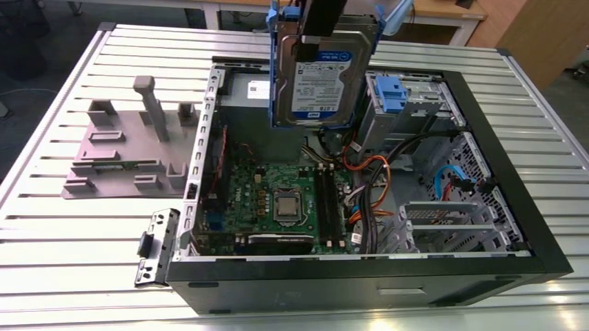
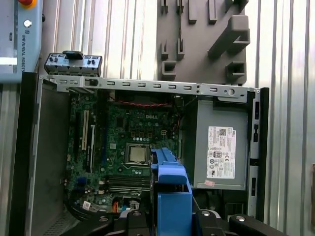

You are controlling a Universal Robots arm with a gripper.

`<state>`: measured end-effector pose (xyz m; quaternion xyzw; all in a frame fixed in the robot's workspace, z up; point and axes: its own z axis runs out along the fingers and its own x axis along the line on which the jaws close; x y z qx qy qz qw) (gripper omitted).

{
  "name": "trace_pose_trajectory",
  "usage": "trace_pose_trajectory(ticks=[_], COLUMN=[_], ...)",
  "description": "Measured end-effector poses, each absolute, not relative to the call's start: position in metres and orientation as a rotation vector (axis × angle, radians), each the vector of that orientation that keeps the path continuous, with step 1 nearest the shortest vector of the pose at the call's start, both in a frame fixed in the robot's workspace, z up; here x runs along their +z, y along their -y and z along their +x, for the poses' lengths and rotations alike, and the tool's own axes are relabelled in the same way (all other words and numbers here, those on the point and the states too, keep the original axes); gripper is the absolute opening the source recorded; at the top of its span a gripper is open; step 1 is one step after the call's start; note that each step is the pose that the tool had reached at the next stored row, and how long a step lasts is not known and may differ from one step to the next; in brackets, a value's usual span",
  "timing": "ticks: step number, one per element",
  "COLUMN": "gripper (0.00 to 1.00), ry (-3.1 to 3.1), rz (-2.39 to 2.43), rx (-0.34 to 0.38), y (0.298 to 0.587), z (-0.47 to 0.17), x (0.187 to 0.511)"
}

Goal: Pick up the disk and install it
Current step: 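Pick up the disk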

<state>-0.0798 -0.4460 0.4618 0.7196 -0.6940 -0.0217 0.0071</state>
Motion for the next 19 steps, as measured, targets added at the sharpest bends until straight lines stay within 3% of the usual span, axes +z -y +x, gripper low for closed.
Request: trace_pose_trajectory(ticks=[19], gripper=[0.36], ry=[2.171], rz=[2.25], rx=[-0.068], y=[0.446], z=[-0.06], x=[0.462])
